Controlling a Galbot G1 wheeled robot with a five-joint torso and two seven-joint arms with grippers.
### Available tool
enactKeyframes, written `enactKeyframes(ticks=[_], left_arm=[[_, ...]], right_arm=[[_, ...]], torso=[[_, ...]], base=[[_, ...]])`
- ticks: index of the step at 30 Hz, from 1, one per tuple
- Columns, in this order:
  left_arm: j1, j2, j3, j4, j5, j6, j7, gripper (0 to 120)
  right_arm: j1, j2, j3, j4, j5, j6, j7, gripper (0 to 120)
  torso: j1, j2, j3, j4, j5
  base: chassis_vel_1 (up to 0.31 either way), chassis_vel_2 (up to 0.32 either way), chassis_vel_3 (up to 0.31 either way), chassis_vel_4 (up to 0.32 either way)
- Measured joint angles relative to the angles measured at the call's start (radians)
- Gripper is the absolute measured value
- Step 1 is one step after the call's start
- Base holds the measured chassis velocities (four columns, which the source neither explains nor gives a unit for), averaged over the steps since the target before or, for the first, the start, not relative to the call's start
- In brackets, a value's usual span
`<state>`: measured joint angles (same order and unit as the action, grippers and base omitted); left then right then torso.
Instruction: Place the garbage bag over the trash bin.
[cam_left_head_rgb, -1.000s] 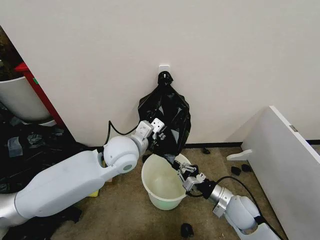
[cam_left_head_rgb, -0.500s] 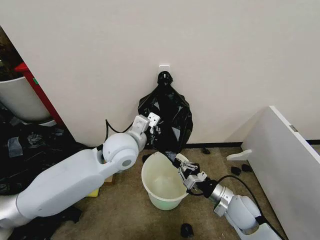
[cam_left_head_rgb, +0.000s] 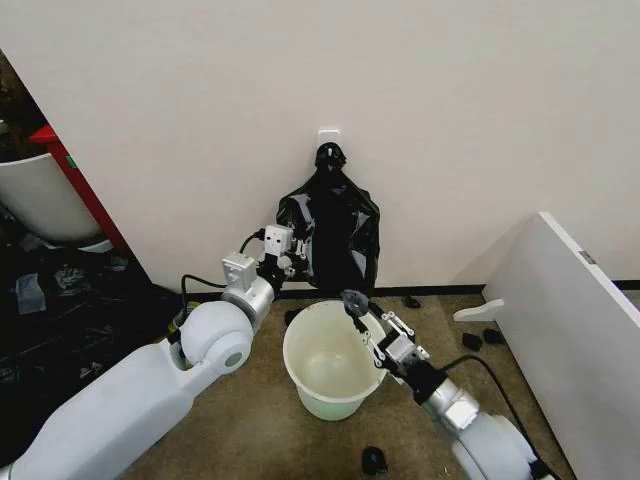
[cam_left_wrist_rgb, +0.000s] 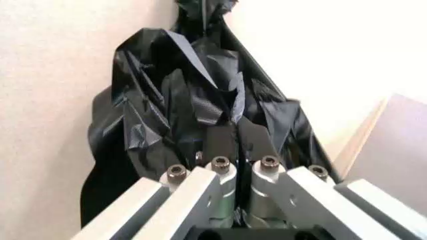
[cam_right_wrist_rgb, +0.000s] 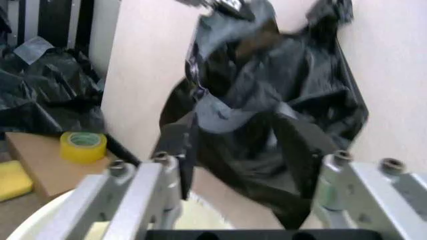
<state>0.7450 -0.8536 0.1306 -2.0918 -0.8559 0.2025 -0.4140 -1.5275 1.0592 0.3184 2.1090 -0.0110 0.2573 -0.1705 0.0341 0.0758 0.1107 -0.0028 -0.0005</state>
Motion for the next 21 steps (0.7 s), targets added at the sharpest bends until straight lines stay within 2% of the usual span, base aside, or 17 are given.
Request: enactKeyframes(ticks=[3, 4, 6, 8, 10, 11, 14, 15, 18, 19, 21], left_arm=[[0.033, 0.001, -0.022, -0.009, 0.013, -0.008, 0.007, 0], [0.033, 0.001, -0.022, -0.009, 0.013, -0.008, 0.007, 0], [0.049, 0.009, -0.029, -0.016, 0.022, -0.009, 0.013, 0], [0.053, 0.010, -0.031, -0.018, 0.023, -0.009, 0.015, 0], [0.064, 0.017, -0.036, -0.025, 0.026, -0.010, 0.025, 0], [0.064, 0.017, -0.036, -0.025, 0.026, -0.010, 0.025, 0], [0.064, 0.031, -0.035, -0.027, 0.029, -0.015, 0.043, 0], [0.064, 0.031, -0.035, -0.027, 0.029, -0.015, 0.043, 0], [0.056, 0.049, -0.028, -0.027, 0.031, -0.022, 0.063, 0], [0.051, 0.054, -0.026, -0.027, 0.031, -0.026, 0.071, 0], [0.051, 0.056, -0.026, -0.026, 0.030, -0.027, 0.075, 0]], right_arm=[[-0.035, -0.036, 0.007, 0.034, 0.097, -0.049, 0.036, 57], [-0.035, -0.036, 0.007, 0.034, 0.097, -0.049, 0.036, 57], [-0.045, -0.061, 0.008, 0.096, 0.212, -0.127, 0.093, 68], [-0.042, -0.065, 0.007, 0.113, 0.238, -0.149, 0.108, 72], [0.001, -0.086, -0.003, 0.166, 0.332, -0.257, 0.173, 84], [0.001, -0.086, -0.003, 0.166, 0.332, -0.257, 0.173, 84], [0.075, -0.116, -0.017, 0.171, 0.397, -0.352, 0.221, 96], [0.075, -0.116, -0.017, 0.171, 0.397, -0.352, 0.221, 96], [0.168, -0.141, -0.050, 0.133, 0.427, -0.410, 0.232, 100], [0.241, -0.154, -0.090, 0.097, 0.435, -0.433, 0.235, 100], [0.279, -0.159, -0.111, 0.079, 0.440, -0.445, 0.238, 100]], torso=[[0.000, 0.000, 0.000, 0.0004, -0.0001], [0.000, 0.000, 0.000, 0.0004, -0.0001], [0.000, 0.000, 0.000, 0.0001, 0.0001], [0.000, 0.000, 0.000, 0.0001, 0.0000], [0.000, 0.000, 0.000, 0.0004, -0.0002], [0.000, 0.000, 0.000, 0.0004, -0.0002], [0.000, 0.000, 0.000, 0.0001, -0.0001], [0.000, 0.000, 0.000, 0.0001, -0.0001], [0.000, 0.000, 0.000, 0.0005, 0.0000], [0.000, 0.000, 0.000, 0.0002, 0.0000], [0.000, 0.000, 0.000, 0.0001, 0.0002]], base=[[0.000, 0.000, 0.000, 0.000], [0.000, 0.000, 0.000, 0.000], [0.000, 0.000, 0.000, 0.000], [0.000, 0.000, 0.000, 0.000], [0.000, 0.000, 0.000, 0.000], [0.000, 0.000, 0.000, 0.000], [0.000, 0.000, 0.000, 0.000], [0.000, 0.000, 0.000, 0.000], [0.000, 0.000, 0.000, 0.000], [0.000, 0.000, 0.000, 0.000], [0.000, 0.000, 0.000, 0.000]])
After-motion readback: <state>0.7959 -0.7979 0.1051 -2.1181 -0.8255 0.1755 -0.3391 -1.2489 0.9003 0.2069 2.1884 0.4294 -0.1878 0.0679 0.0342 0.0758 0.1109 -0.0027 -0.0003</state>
